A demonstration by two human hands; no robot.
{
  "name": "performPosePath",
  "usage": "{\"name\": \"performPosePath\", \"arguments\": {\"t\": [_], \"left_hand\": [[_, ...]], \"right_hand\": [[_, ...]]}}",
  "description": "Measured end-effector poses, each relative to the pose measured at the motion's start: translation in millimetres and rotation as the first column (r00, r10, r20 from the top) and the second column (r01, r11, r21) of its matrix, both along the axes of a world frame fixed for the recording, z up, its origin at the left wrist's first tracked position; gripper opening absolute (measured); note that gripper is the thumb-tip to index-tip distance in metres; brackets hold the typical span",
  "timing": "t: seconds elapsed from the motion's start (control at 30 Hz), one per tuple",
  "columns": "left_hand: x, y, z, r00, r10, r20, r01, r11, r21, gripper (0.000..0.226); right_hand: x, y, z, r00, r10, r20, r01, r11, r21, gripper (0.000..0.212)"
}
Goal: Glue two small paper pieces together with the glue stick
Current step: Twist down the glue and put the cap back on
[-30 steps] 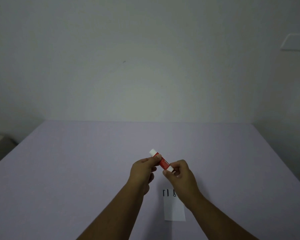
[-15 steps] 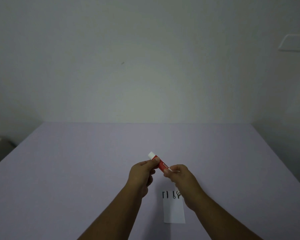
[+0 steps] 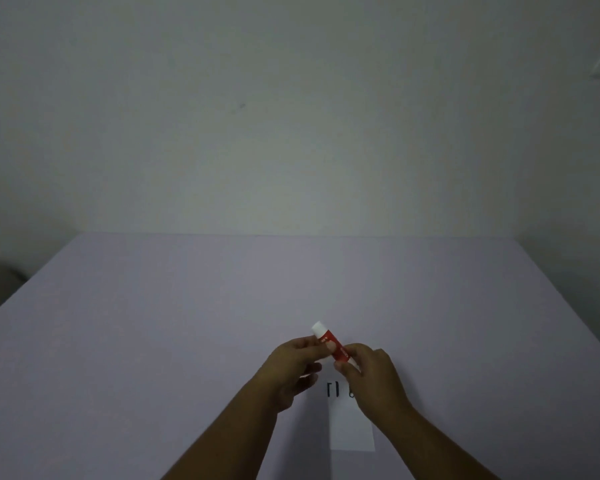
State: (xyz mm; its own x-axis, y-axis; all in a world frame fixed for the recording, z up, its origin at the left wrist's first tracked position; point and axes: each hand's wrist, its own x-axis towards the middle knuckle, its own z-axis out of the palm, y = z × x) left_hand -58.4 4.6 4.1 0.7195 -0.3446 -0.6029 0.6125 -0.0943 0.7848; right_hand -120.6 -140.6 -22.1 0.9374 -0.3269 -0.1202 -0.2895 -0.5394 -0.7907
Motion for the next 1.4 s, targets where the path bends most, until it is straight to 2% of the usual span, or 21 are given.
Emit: {"name": "performPosePath", "arguments": {"t": [0.07, 0.1, 0.23, 0.33, 0.43, 0.5, 0.6, 0.67, 0.73, 0.77, 0.83, 0.9, 1.0, 1.2, 1.4], "left_hand": [[14.4, 6.4, -9.6, 0.995, -0.088, 0.037, 0.085, 0.994, 0.073, 0.038], [22.8, 9.8, -16.6, 0.993, -0.076, 0.086, 0.063, 0.988, 0.144, 0.041], [54.8, 23.5, -45.6, 0.946, 0.067, 0.317, -0.203, 0.886, 0.418, 0.032], [65.1, 23.5, -63.4, 0.911, -0.12, 0.394, -0.136, 0.815, 0.563, 0.035], [69.1, 16.3, -80.2, 0.832, -0.349, 0.431, -0.04, 0.738, 0.674, 0.039], [70.1, 12.6, -88.9, 0.79, -0.42, 0.446, -0.031, 0.7, 0.714, 0.035], [69.8, 11.0, -98.6, 0.781, -0.418, 0.464, -0.063, 0.686, 0.725, 0.03], [69.5, 10.2, -99.4, 0.8, -0.377, 0.467, -0.084, 0.7, 0.709, 0.025], [69.1, 9.5, -97.3, 0.846, -0.26, 0.466, -0.116, 0.763, 0.636, 0.02], [68.6, 9.4, -95.0, 0.89, -0.144, 0.432, -0.131, 0.828, 0.546, 0.018], [66.0, 8.7, -87.5, 0.962, 0.087, 0.258, -0.155, 0.953, 0.259, 0.019], [62.6, 7.9, -77.4, 0.976, 0.186, 0.113, -0.19, 0.982, 0.023, 0.018], [56.5, 7.1, -63.2, 0.968, 0.252, 0.023, -0.246, 0.959, -0.139, 0.016], [43.6, 7.7, -48.0, 0.971, 0.235, 0.042, -0.221, 0.95, -0.22, 0.016], [32.9, 12.4, -38.1, 0.973, 0.171, 0.156, -0.149, 0.978, -0.143, 0.018]], "right_hand": [[2.5, -5.7, -10.1, 0.999, -0.038, -0.014, 0.038, 0.999, 0.008, 0.025], [3.8, -8.1, -14.4, 0.998, -0.054, -0.021, 0.054, 0.998, 0.008, 0.026], [7.8, -14.1, -27.2, 0.996, -0.084, -0.035, 0.086, 0.995, 0.044, 0.024], [9.5, -14.4, -36.0, 0.995, -0.083, -0.051, 0.085, 0.996, 0.041, 0.024], [10.3, -13.2, -41.8, 0.995, -0.073, -0.066, 0.076, 0.996, 0.039, 0.024], [10.8, -13.1, -44.5, 0.994, -0.065, -0.083, 0.069, 0.996, 0.049, 0.024], [11.5, -13.1, -47.3, 0.994, -0.057, -0.095, 0.063, 0.996, 0.064, 0.024], [12.2, -12.7, -49.3, 0.994, -0.053, -0.093, 0.059, 0.996, 0.064, 0.024], [12.7, -11.8, -50.9, 0.995, -0.047, -0.093, 0.053, 0.997, 0.063, 0.024], [13.0, -11.3, -51.0, 0.995, -0.042, -0.094, 0.048, 0.997, 0.063, 0.024], [13.5, -9.9, -49.5, 0.996, -0.033, -0.087, 0.038, 0.998, 0.053, 0.022], [14.8, -8.3, -47.3, 0.998, -0.025, -0.063, 0.029, 0.998, 0.05, 0.021], [15.0, -4.3, -41.2, 0.999, -0.016, -0.031, 0.018, 0.998, 0.058, 0.02], [8.5, 1.7, -35.4, 1.0, -0.003, -0.018, 0.003, 1.0, 0.008, 0.026], [-0.9, 3.3, -25.4, 0.999, -0.017, -0.029, 0.009, 0.973, -0.232, 0.035]]}}
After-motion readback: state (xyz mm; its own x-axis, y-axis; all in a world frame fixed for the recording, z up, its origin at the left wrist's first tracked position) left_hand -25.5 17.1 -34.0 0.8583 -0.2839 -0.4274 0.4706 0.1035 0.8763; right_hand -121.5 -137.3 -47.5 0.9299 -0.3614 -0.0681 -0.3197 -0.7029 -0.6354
